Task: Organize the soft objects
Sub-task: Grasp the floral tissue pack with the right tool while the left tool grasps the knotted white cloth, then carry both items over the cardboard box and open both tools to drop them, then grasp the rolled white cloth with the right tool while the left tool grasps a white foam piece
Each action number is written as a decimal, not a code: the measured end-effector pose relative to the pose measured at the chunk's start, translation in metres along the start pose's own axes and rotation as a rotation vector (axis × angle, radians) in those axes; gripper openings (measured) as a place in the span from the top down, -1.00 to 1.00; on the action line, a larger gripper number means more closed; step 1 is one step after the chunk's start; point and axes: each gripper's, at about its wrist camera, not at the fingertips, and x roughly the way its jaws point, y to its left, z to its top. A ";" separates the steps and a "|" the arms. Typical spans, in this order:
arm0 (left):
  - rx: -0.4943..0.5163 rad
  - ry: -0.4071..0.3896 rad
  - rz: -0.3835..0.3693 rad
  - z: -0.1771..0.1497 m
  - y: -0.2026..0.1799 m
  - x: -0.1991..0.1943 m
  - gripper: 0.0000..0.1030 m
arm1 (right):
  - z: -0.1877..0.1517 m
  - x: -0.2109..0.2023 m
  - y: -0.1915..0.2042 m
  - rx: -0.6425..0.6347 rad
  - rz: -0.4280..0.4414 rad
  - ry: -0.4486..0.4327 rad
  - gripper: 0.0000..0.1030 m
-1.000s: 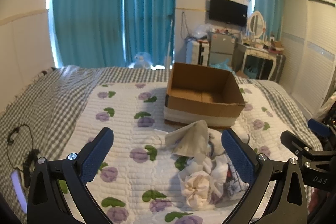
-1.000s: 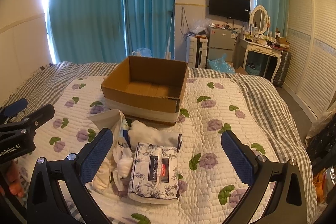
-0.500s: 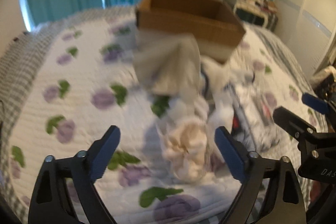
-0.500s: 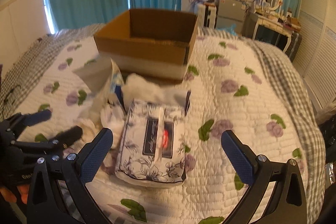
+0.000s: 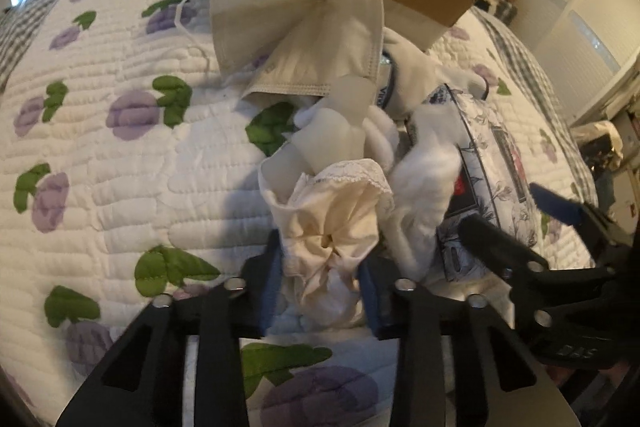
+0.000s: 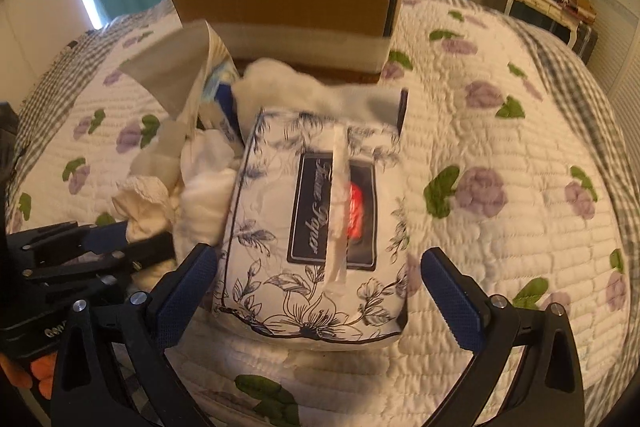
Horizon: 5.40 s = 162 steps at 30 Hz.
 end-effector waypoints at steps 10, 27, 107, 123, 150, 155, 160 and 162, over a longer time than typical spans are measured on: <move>0.024 -0.024 0.015 -0.006 0.006 -0.026 0.70 | 0.001 -0.018 -0.003 0.029 0.028 -0.009 -0.49; 0.046 -0.185 0.032 -0.002 -0.011 -0.103 0.71 | 0.007 -0.103 0.000 0.015 0.016 -0.167 -0.43; 0.150 -0.512 0.189 0.070 -0.039 -0.203 -0.83 | 0.080 -0.232 -0.003 -0.082 -0.095 -0.413 -1.00; 0.038 -0.321 0.256 0.004 -0.002 -0.104 -0.83 | 0.020 -0.104 -0.002 -0.054 -0.015 -0.172 -0.99; 0.024 0.061 0.094 -0.022 0.005 0.003 -0.54 | 0.005 0.015 0.010 -0.099 0.025 0.051 0.38; 0.059 0.056 0.089 -0.023 -0.001 0.002 -0.07 | 0.008 0.010 0.008 -0.093 0.028 0.040 0.39; 0.080 0.040 0.078 -0.025 -0.003 -0.004 0.18 | 0.009 -0.001 0.009 -0.095 0.034 0.021 0.40; 0.087 0.014 0.083 -0.026 -0.005 -0.011 0.19 | 0.009 -0.009 0.010 -0.097 0.039 0.008 0.40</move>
